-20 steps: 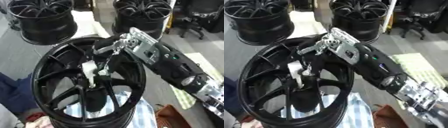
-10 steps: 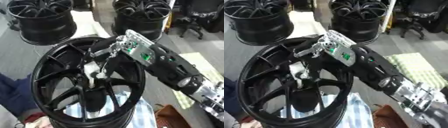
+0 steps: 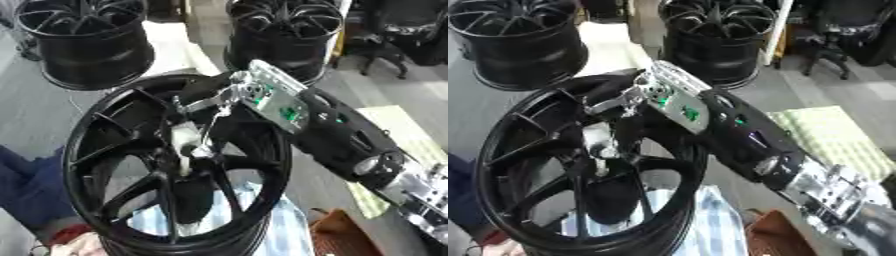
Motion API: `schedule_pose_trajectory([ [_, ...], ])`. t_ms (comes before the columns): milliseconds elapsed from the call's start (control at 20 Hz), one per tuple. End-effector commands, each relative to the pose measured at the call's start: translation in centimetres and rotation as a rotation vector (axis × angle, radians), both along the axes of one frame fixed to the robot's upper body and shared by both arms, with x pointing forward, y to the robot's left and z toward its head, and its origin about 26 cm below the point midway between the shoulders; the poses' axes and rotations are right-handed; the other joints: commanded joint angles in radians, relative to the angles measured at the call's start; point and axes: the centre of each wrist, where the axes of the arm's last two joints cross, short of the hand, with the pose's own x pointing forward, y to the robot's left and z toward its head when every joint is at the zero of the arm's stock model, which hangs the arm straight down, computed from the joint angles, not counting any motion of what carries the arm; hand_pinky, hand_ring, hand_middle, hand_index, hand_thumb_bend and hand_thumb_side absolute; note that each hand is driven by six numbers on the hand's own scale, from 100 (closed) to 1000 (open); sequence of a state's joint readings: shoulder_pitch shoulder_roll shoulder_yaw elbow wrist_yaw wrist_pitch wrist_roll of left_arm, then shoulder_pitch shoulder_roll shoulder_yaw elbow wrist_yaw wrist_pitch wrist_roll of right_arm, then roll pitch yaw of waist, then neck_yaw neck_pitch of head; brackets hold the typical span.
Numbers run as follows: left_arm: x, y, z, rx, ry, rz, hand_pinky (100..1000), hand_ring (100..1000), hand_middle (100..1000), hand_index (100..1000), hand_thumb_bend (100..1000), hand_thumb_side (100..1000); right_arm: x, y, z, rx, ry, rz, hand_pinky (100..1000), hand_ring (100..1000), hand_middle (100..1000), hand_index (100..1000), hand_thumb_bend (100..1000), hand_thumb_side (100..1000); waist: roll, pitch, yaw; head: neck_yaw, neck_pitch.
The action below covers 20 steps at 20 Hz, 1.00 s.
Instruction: Pull the pin out of the wheel hub.
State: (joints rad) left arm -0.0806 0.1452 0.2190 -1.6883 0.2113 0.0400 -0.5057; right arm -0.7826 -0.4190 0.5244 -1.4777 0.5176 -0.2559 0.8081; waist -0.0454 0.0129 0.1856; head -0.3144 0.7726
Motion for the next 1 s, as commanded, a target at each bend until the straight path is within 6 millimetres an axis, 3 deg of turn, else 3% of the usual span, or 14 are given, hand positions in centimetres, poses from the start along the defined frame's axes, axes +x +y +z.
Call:
schedule_pose_trajectory([
  [50, 0.4, -0.1, 0.8, -0.002, -0.027, -0.012, 689, 1000, 654, 809, 100, 855, -0.1, -0.2, 1.9, 0.024, -0.067, 0.004, 815, 743, 470, 762, 100, 326, 0.004, -0.008, 0.002, -0.005, -0.003],
  [450, 0.3, 0.0, 1.0, -0.012, -0.031, -0.001, 688, 1000, 653, 809, 100, 852, -0.4, -1.3, 4.1, 0.051, -0.102, -0.012, 814, 735, 453, 753, 100, 333, 0.002, -0.012, -0.001, 0.000, -0.003],
  [700, 0.2, 0.1, 1.0, -0.007, -0.028, 0.007, 687, 1000, 653, 809, 100, 851, -0.8, -3.2, 7.3, 0.110, -0.145, -0.056, 813, 726, 442, 749, 100, 344, 0.001, -0.016, -0.008, 0.006, -0.003],
  [750, 0.2, 0.2, 1.0, -0.006, -0.027, 0.008, 687, 1000, 652, 809, 100, 851, -1.0, -3.7, 8.0, 0.127, -0.156, -0.065, 812, 725, 440, 748, 100, 388, 0.001, -0.016, -0.010, 0.007, -0.003],
  [800, 0.1, 0.2, 0.9, -0.004, -0.026, 0.009, 687, 1000, 652, 808, 100, 852, -1.2, -4.2, 8.9, 0.148, -0.170, -0.076, 812, 724, 439, 749, 100, 349, 0.000, -0.017, -0.013, 0.009, -0.003],
  [950, 0.0, 0.4, 0.8, 0.002, -0.022, 0.016, 687, 1000, 652, 808, 100, 855, -2.2, -6.2, 11.4, 0.218, -0.218, -0.113, 812, 720, 436, 749, 100, 394, -0.002, -0.018, -0.023, 0.016, -0.003],
  [1000, 0.0, 0.4, 0.8, 0.003, -0.021, 0.020, 687, 1000, 652, 808, 100, 853, -2.6, -7.2, 12.2, 0.244, -0.236, -0.134, 811, 718, 431, 748, 100, 372, -0.003, -0.019, -0.027, 0.021, -0.003],
])
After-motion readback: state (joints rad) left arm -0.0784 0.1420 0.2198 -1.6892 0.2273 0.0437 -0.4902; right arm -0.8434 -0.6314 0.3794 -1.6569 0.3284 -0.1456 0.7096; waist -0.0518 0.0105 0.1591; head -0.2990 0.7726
